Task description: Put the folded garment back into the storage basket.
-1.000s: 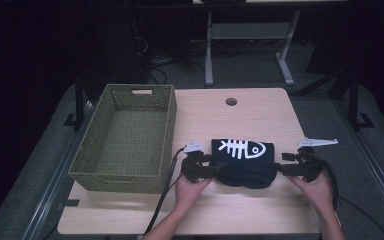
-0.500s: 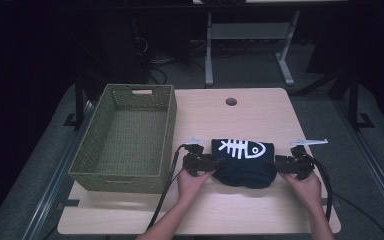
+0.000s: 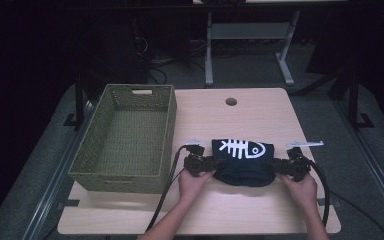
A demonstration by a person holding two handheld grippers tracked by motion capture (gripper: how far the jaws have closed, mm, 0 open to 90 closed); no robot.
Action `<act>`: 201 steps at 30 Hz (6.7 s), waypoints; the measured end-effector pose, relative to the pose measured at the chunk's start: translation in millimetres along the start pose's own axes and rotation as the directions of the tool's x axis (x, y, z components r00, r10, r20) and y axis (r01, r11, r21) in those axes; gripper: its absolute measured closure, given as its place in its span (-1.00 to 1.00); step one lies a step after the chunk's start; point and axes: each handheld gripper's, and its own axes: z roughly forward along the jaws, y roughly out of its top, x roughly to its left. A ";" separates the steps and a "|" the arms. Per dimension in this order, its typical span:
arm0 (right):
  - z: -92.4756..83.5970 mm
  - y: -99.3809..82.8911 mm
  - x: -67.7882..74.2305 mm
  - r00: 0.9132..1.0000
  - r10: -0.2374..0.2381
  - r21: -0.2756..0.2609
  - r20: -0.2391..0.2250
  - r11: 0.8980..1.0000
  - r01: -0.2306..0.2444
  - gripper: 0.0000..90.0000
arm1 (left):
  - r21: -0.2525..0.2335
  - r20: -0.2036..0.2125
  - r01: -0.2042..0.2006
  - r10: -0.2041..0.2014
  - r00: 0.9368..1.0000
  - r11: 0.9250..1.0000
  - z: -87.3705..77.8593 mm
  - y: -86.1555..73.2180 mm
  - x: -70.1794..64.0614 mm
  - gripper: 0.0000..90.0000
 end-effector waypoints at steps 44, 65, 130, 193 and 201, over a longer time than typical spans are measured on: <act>-41.8 0.4 17.7 0.998 0.006 -0.111 -0.065 0.994 -0.013 0.56 | -0.046 0.082 -0.026 0.030 0.996 0.999 -22.1 11.2 -28.4 0.49; -63.6 3.4 33.4 0.996 -0.003 -0.157 -0.090 0.988 -0.011 0.57 | -0.083 0.120 -0.044 0.054 0.991 0.996 -46.1 18.2 -47.1 0.49; -76.1 69.4 91.3 0.986 -0.098 -0.197 -0.134 0.978 0.071 0.57 | -0.198 0.132 -0.023 0.050 0.990 0.980 -124.7 61.8 -44.2 0.50; -28.7 126.9 155.9 0.958 -0.229 -0.154 -0.170 0.967 0.204 0.57 | -0.256 0.140 0.073 -0.038 0.989 0.964 -198.1 71.8 7.1 0.49; -22.3 131.2 162.7 0.954 -0.242 -0.154 -0.177 0.964 0.216 0.57 | -0.252 0.142 0.086 -0.051 0.989 0.964 -206.1 72.5 15.0 0.49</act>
